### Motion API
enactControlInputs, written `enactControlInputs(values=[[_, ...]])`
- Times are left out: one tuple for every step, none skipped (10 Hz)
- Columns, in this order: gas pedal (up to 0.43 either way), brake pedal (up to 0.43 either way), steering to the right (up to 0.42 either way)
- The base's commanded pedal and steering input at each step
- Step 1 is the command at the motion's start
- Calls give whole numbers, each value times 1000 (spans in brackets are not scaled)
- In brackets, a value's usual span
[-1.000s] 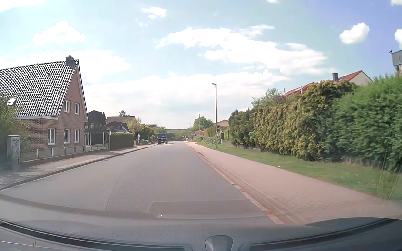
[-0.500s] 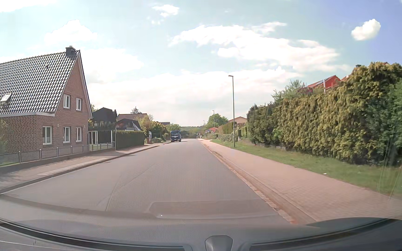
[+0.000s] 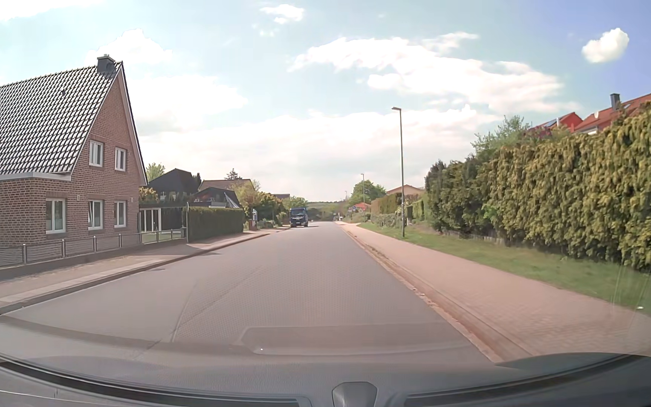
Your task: Follow the waypoints while adhering to traffic rules and regulations
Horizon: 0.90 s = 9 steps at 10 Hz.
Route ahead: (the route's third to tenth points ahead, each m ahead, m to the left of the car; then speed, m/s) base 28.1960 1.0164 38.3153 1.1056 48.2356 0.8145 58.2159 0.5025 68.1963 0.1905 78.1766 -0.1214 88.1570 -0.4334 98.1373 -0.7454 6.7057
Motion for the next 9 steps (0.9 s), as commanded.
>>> enactControlInputs(values=[[79,0,-5],[79,0,4],[79,0,4],[79,0,2],[79,0,1],[79,0,1],[79,0,2],[79,0,2],[79,0,2]])
